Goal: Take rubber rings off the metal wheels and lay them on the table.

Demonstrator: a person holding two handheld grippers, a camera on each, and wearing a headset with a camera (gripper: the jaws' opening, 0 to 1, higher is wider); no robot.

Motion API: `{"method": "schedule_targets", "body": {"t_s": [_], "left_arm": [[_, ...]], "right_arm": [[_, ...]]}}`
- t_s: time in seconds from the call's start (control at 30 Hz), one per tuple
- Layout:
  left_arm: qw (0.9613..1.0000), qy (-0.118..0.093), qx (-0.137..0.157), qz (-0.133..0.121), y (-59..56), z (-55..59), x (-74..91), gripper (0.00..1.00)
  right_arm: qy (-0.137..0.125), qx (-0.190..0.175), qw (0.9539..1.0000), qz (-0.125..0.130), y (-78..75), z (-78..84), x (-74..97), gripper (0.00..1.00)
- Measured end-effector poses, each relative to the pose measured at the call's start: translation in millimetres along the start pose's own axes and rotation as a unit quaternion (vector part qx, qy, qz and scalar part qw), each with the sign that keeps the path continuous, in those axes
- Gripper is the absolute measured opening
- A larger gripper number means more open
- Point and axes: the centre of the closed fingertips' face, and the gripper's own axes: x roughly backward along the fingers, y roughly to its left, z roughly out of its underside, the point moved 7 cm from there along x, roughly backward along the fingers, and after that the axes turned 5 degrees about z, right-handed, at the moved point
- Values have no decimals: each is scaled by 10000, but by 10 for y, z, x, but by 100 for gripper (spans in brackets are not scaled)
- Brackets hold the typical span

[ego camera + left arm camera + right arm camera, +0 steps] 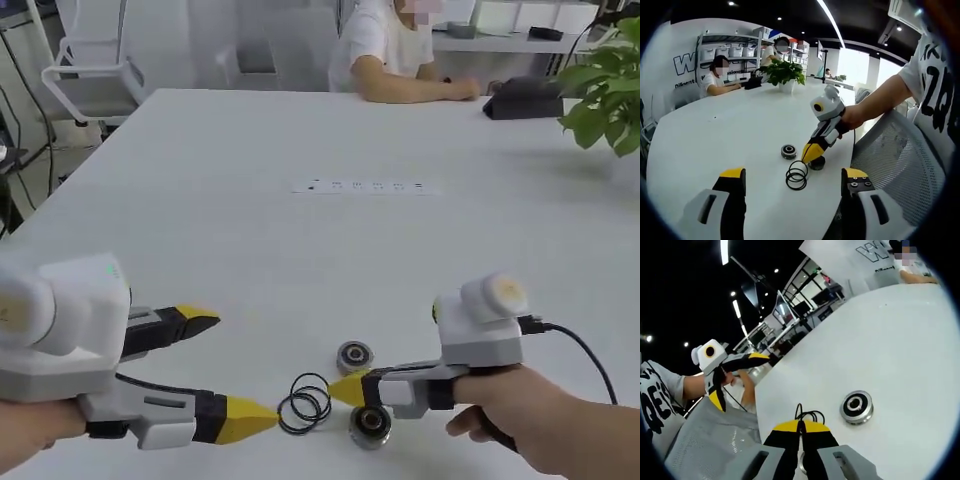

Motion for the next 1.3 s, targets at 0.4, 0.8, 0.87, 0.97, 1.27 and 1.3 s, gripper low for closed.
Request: {"method": "schedule_targets", "body": {"t_s": [0.4,0.8,0.87,0.97,1.27,1.3], "left_arm": [[10000,33,62,-34,16,38,29,76],[9999,100,110,-77,38,83,53,75],[9998,108,117,-77,38,87,55,75],[9998,119,128,-76,38,91,52,75],[9998,158,131,-55,38,90,34,75],[9998,161,134,-57,39,91,32,75]], "right_arm": [[149,-91,9998,96,-57,34,-46,0],[290,-136,9991,262,-115,54,-105,0],[273,-177,9991,261,-117,54,-107,0],[280,-186,9990,279,-129,51,-105,0],[302,-107,9988,379,-143,51,-97,0],[304,-83,9987,388,-145,51,-102,0]]}}
